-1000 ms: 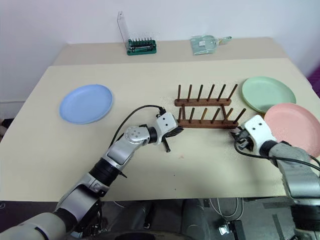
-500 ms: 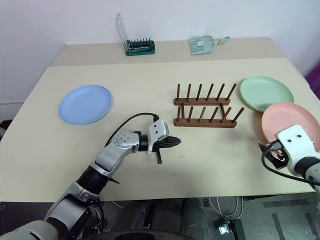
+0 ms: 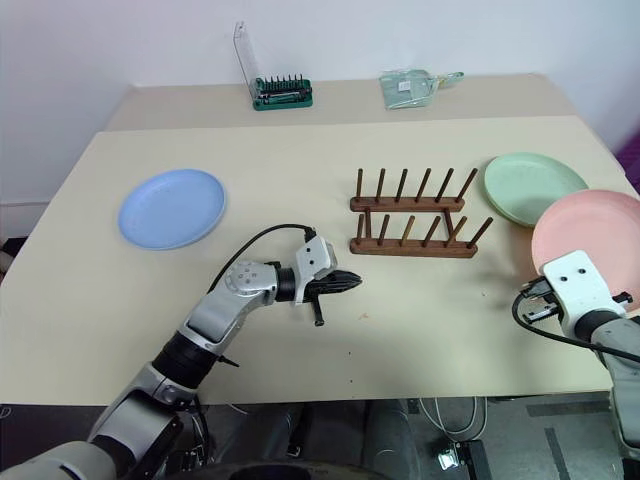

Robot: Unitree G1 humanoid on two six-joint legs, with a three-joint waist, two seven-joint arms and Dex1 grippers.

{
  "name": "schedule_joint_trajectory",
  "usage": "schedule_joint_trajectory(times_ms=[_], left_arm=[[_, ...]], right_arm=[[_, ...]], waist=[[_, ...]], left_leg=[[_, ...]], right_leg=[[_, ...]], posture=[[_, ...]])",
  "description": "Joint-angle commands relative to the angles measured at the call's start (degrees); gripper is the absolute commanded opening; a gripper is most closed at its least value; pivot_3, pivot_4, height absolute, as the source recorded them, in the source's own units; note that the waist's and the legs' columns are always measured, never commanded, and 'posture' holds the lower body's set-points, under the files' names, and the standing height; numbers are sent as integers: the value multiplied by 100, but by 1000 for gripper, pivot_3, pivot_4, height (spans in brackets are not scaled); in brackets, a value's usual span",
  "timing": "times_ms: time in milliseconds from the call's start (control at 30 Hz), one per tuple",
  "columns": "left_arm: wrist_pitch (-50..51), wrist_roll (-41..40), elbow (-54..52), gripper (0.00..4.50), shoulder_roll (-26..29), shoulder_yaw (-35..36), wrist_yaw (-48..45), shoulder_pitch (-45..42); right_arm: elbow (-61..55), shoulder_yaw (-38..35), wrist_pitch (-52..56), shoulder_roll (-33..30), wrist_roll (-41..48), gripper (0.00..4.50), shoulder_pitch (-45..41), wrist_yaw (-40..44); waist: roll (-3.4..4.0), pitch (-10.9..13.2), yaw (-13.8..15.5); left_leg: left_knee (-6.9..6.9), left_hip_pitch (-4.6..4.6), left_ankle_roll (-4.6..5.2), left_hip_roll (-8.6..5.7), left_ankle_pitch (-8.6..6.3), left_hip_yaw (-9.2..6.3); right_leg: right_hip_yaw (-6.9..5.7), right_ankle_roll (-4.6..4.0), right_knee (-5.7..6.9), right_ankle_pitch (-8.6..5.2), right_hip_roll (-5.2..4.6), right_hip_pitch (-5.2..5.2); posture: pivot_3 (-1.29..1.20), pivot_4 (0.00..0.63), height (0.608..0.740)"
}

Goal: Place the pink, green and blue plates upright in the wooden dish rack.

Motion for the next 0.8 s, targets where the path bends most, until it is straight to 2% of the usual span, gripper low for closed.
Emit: schedule_joint_trajectory(times_ms=[33, 133, 267, 400, 500, 600, 800], left_arm=[[-45, -161, -129, 81, -64, 212, 47, -70], [-4, -211, -79, 81, -84, 299, 55, -124], [-88, -170, -23, 81, -23, 311, 14, -119], [-160, -115, 44, 81, 11, 311, 62, -127], [-155, -149, 58, 81, 8, 339, 72, -132], [-132, -156, -49, 81, 27, 332, 91, -56], [-73, -217, -77, 81, 39, 405, 94, -64]], right_arm=[[-506, -454, -137, -115, 114, 70, 90, 182], [-708, -808, -192, -267, 206, 70, 69, 389], [-930, -1338, 194, -502, 1048, 70, -484, 895], [-973, -1433, 190, -692, 1265, 70, -404, 1355], [-874, -1431, 106, -668, 1325, 70, -505, 1342], [-762, -1563, 340, -751, 2076, 70, -1226, 1457], [-738, -1494, 1343, -992, 4136, 70, -2583, 1847]], waist=[[0, 0, -4], [1, 1, -10], [4, 3, -16], [-5, 7, 19], [-4, 7, 11], [1, 9, -32], [2, 11, -5]], left_leg=[[0, 0, 0, 0, 0, 0], [1, 1, 0, 0, 0, 3], [1, 4, 0, 0, 0, 11], [1, 2, 0, 4, 0, 7], [3, -1, 5, 1, -3, 8], [4, 0, 11, 0, -6, 18], [0, -2, 9, 9, -5, 23]], right_leg=[[0, 0, 0, 0, 0, 0], [1, 1, 0, 0, 0, 1], [7, 1, 1, 0, 1, 1], [3, 1, 0, 0, 3, 2], [2, 1, -3, 0, -1, 2], [10, 7, -7, 3, -2, 0], [12, 5, -5, 4, 3, -4]], posture=[[0, 150, 740], [0, 150, 740], [0, 150, 740], [0, 150, 740], [0, 150, 740], [0, 150, 740], [0, 150, 740]])
